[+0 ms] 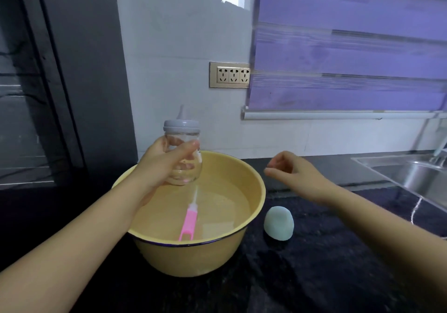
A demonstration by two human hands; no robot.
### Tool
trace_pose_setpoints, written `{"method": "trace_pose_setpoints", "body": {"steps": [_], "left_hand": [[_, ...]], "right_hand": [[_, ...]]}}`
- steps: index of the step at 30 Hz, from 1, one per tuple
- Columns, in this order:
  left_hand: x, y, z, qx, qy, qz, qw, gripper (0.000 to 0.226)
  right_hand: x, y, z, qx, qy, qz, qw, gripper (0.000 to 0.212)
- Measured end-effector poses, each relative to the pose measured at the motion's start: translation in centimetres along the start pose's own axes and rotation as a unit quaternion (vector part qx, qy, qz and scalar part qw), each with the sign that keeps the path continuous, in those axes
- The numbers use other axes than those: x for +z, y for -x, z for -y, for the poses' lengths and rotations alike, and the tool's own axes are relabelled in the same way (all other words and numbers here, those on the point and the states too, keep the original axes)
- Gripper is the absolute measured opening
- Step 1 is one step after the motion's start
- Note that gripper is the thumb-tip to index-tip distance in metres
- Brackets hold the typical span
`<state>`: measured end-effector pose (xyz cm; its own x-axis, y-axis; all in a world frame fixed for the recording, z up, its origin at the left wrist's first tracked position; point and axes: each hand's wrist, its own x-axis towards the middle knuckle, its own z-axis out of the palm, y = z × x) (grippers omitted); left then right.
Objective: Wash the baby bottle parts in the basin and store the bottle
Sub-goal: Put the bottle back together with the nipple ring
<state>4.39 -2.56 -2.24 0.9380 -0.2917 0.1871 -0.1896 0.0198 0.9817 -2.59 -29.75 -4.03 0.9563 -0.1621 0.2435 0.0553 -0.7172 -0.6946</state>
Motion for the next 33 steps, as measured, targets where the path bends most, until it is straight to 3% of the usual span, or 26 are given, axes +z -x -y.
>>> {"method": "trace_pose_setpoints", "body": {"steps": [6, 8, 12, 18, 21, 23, 26, 29, 33], "left_hand": [[-0.5, 0.1, 0.1, 0.016, -0.018, -0.003, 1.0, 0.069], [-0.5, 0.1, 0.2, 0.019, -0.017, -0.008, 1.0, 0.076], [-0.7, 0.1, 0.3, 0.011, -0.016, -0.007, 1.0, 0.068], [-0.6, 0.2, 0.4, 0.017, -0.017, -0.03, 0.999, 0.063], [-0.6, 0.2, 0.2, 0.02, -0.006, -0.06, 0.998, 0.069], [-0.7, 0.2, 0.2, 0.016, 0.003, -0.079, 0.997, 0.061], [-0.9, 0.1, 0.3, -0.003, 0.004, -0.096, 0.995, 0.055], [-0.9, 0.0, 0.3, -0.004, -0.005, -0.1, 0.995, 0.052], [-0.8, 0.1, 0.3, 0.003, -0.014, -0.102, 0.995, 0.05]], "right_hand": [[2.4, 2.1, -4.7, 0.024, 0.163, 0.166, 0.972, 0.059], [3.0, 2.5, -5.3, 0.028, 0.196, 0.172, 0.965, 0.063], [3.5, 2.5, -4.9, -0.002, 0.181, 0.114, 0.977, 0.053], [1.4, 0.4, -0.2, -0.001, 0.083, -0.123, 0.989, 0.049], [1.2, -0.4, 3.4, -0.045, 0.006, -0.177, 0.983, 0.048], [1.9, -0.8, 5.7, -0.091, -0.008, -0.135, 0.987, 0.048], [3.6, -1.5, 7.8, -0.127, 0.065, 0.041, 0.989, 0.048], [5.6, -2.4, 8.3, -0.13, 0.218, 0.22, 0.942, 0.054], [7.9, -3.9, 7.8, -0.134, 0.374, 0.266, 0.878, 0.059]]}}
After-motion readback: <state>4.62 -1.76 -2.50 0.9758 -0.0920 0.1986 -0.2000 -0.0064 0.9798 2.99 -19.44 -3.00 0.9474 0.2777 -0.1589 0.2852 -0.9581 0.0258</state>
